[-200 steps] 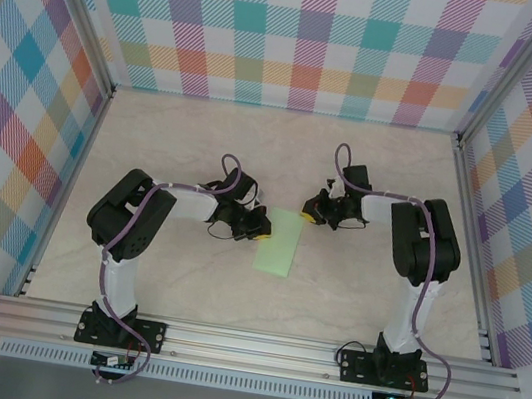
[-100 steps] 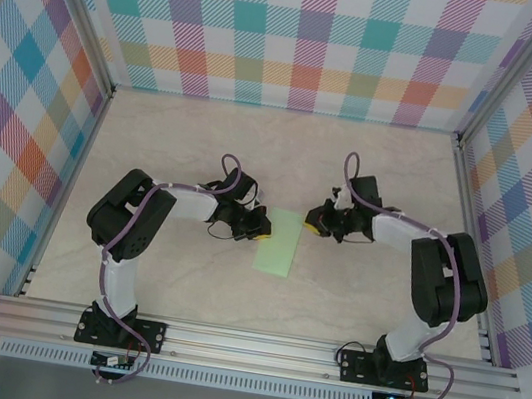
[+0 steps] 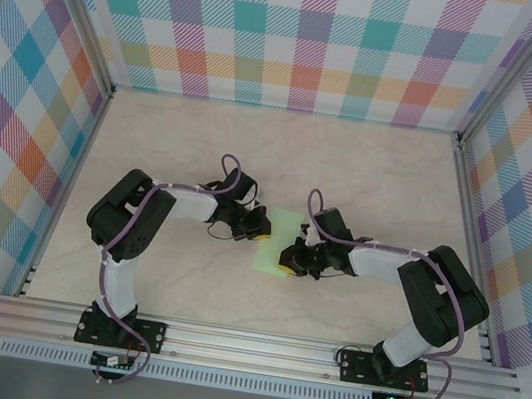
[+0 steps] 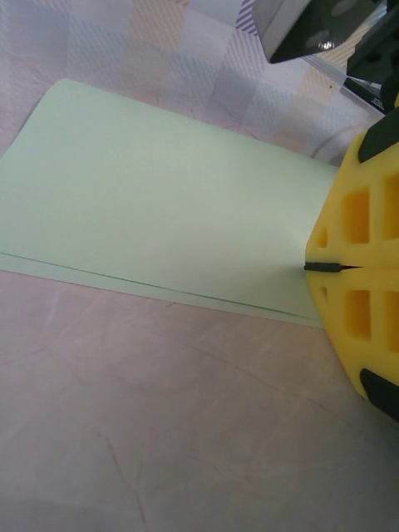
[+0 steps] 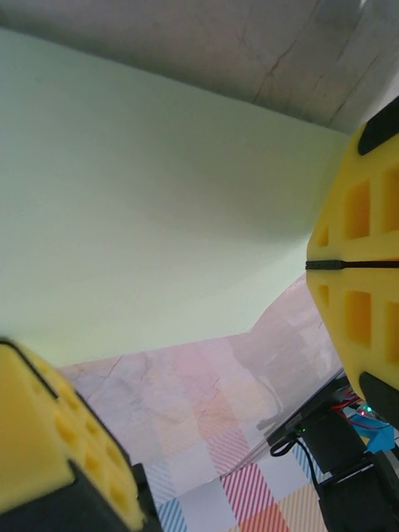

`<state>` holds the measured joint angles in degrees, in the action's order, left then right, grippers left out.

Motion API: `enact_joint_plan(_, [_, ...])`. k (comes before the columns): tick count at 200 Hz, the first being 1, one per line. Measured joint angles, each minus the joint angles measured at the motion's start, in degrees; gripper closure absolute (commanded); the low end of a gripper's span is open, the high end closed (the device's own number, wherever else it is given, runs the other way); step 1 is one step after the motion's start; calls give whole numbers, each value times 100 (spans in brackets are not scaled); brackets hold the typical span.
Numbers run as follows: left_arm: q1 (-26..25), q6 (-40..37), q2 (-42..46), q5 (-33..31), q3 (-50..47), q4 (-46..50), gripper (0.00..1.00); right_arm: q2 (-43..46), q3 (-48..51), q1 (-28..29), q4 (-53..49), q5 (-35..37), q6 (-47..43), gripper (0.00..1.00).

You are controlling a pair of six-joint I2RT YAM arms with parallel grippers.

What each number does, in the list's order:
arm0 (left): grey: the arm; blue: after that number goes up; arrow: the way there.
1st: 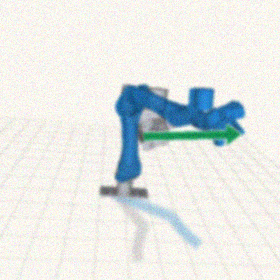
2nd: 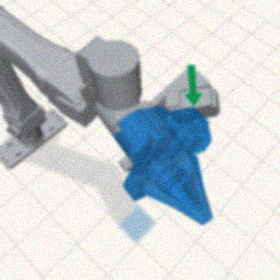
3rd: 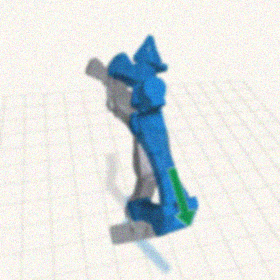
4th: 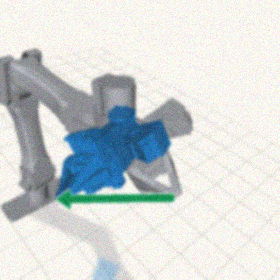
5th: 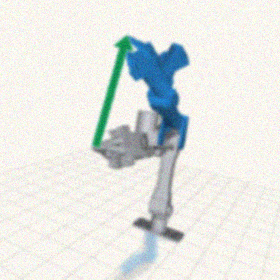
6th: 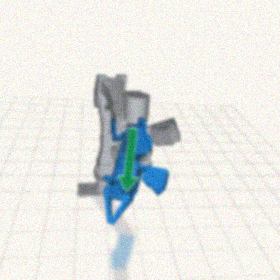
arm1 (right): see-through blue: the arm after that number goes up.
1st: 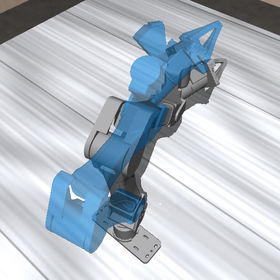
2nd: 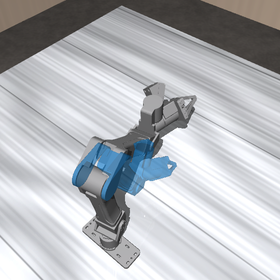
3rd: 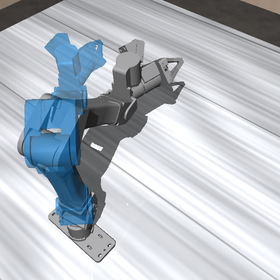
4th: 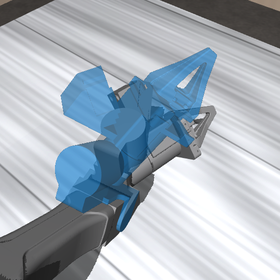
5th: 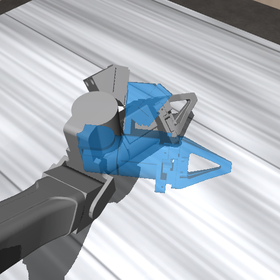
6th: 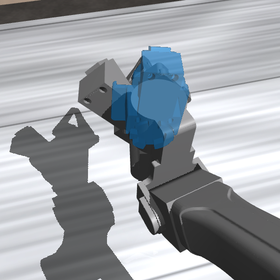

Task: Fold a paper plane with a square sheet of paper (pick it up from the middle)
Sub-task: Fold the square sheet of paper in half at the center of the table.

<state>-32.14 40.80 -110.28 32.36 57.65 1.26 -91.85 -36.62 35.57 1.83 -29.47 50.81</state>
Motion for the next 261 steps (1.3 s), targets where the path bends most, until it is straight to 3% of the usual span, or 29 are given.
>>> enact_joint_plan(83, [0, -15, 2, 0, 0, 0, 100, -101, 369, 17, 474, -59, 107, 92])
enact_joint_plan(134, [-11, -11, 144, -127, -2, 179, 100, 566, 149, -92, -437, 549, -79, 85])
enact_joint_plan(191, [-9, -28, 1064, -660, -2, 1154, 70, 459, -1121, -409, -1709, 1390, -514, 71])
enact_joint_plan(226, [103, 4, 1600, -719, -107, 1150, 59, -22, -1510, -409, -1869, 1416, -636, 68])
enact_joint_plan(261, [306, 57, 1582, -518, -402, 1062, 55, -461, -1624, -409, -1873, 1296, -664, 64])
